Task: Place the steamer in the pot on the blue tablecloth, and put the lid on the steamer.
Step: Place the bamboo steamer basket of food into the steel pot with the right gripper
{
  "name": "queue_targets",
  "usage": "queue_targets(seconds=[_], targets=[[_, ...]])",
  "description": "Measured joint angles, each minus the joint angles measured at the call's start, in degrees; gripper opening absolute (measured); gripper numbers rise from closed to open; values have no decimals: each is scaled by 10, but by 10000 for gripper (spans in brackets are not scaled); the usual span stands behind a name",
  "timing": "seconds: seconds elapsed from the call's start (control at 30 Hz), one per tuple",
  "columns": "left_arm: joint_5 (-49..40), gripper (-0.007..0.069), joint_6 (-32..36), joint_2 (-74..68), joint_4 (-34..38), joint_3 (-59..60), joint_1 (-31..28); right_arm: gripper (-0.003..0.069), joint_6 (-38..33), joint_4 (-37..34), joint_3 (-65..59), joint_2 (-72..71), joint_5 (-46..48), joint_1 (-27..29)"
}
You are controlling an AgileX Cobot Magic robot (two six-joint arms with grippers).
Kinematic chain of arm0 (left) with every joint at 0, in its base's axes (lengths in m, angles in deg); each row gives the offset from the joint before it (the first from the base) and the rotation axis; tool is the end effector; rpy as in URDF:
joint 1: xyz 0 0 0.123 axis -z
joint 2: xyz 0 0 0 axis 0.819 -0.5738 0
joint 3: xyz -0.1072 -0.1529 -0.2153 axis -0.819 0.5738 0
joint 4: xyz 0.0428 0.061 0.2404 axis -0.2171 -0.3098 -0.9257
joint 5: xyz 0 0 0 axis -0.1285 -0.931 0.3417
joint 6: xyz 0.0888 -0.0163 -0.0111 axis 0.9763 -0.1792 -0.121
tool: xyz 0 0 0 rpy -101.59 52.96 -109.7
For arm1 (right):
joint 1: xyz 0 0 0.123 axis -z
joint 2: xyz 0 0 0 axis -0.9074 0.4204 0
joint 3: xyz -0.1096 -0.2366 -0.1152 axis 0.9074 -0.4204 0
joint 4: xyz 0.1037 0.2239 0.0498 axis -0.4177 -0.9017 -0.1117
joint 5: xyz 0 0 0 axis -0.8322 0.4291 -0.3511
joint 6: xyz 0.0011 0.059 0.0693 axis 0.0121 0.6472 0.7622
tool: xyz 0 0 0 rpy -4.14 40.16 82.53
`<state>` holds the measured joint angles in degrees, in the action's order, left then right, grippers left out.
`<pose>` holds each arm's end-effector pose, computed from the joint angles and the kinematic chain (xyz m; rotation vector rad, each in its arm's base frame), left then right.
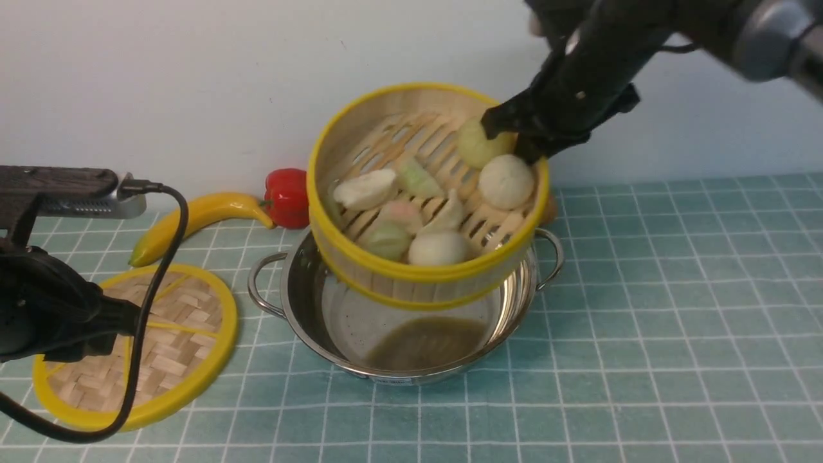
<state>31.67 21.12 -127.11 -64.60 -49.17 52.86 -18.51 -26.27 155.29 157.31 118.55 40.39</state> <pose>0.2285 0.0085 0.2961 0.0632 2.7217 0.0349 0.4329 0.2089 0.2878 -0.3503 2.7410 0.2994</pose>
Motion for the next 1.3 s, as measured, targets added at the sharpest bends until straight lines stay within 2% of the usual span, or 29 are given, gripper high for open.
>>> queue_targets(seconds=[0.27, 1.1, 1.17, 1.3], targets=[[0, 243, 2, 0, 0, 0, 0, 62, 16, 8, 75, 115, 6, -23], [0, 243, 3, 0, 0, 0, 0, 65, 18, 31, 77, 156, 12, -23], [2, 243, 3, 0, 0, 0, 0, 81, 18, 27, 77, 156, 12, -23], [35, 243, 3, 0, -13, 0, 0, 190, 19, 17, 81, 155, 5, -23]])
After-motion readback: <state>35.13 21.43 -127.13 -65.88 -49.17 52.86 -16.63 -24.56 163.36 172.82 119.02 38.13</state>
